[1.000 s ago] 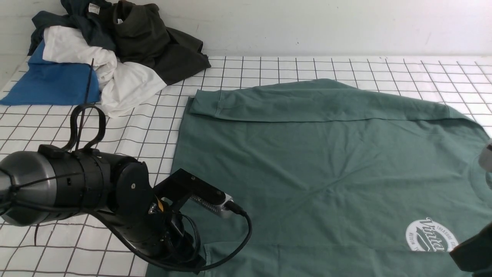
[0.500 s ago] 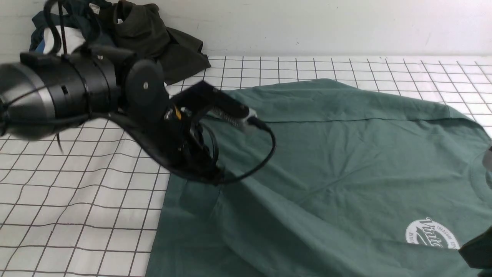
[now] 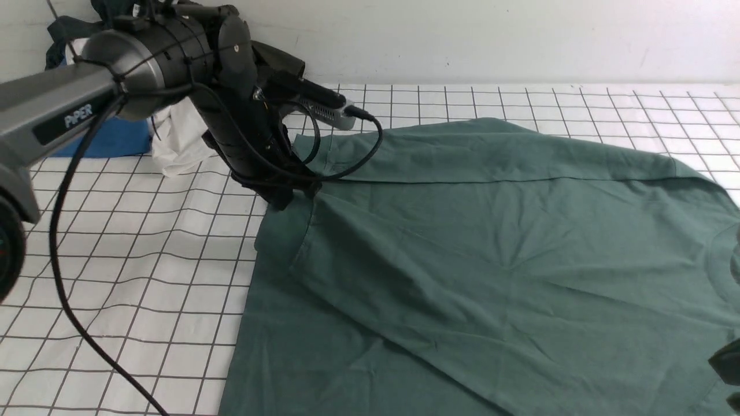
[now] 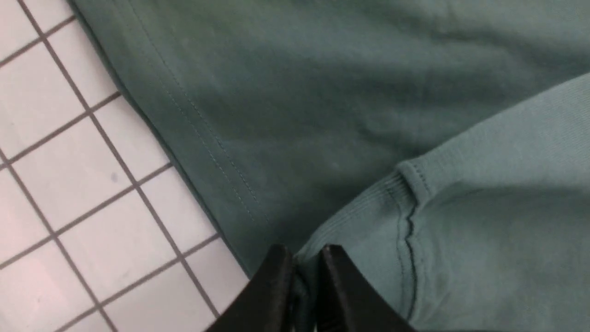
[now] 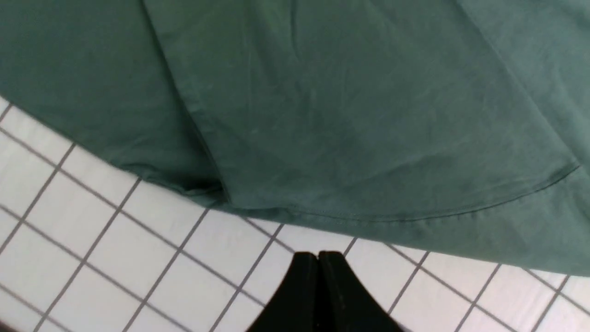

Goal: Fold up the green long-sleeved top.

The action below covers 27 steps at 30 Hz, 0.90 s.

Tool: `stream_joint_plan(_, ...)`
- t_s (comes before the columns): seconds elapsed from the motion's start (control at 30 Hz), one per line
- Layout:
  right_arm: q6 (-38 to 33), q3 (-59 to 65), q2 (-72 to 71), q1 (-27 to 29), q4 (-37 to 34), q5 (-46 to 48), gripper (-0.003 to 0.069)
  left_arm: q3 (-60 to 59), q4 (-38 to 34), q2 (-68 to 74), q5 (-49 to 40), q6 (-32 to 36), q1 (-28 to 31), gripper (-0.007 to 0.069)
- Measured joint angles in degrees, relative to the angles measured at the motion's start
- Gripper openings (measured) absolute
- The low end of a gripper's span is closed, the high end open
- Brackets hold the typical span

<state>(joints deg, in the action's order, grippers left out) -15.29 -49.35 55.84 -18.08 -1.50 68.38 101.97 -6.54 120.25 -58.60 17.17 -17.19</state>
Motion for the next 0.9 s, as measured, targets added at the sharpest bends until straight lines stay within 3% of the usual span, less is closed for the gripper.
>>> stream_joint_plan(0.07, 0.91, -0.16, 0.24, 0.00, 0.83, -0.94, -0.0014, 1.01, 0.33, 1.12, 0.00, -0.22, 0.00, 0.0124)
stream_joint_plan(0.23, 7.36, -4.64, 4.28, 0.00, 6.00, -3.23, -0.0014, 8.11, 2.07, 4.99, 0.05, -6.54, 0.62, 0.0370)
stream_joint_plan(0.37, 10.11, -10.14, 10.05, 0.00, 9.20, -4.73, -0.0014, 15.97, 1.40, 8.88, 1.10, -10.15, 2.97, 0.0491)
stream_joint_plan(0.63, 10.41, -13.98, 18.21, 0.00, 9.55, -6.92, -0.0014, 24.00, -0.85, 18.63, 9.90, -15.94, 5.66, 0.0491)
stream_joint_plan(0.9, 10.41, -14.02, 22.55, 0.00, 9.61, -7.20, -0.0014, 26.60, -6.09, 23.63, 14.39, -14.88, 5.74, 0.0402)
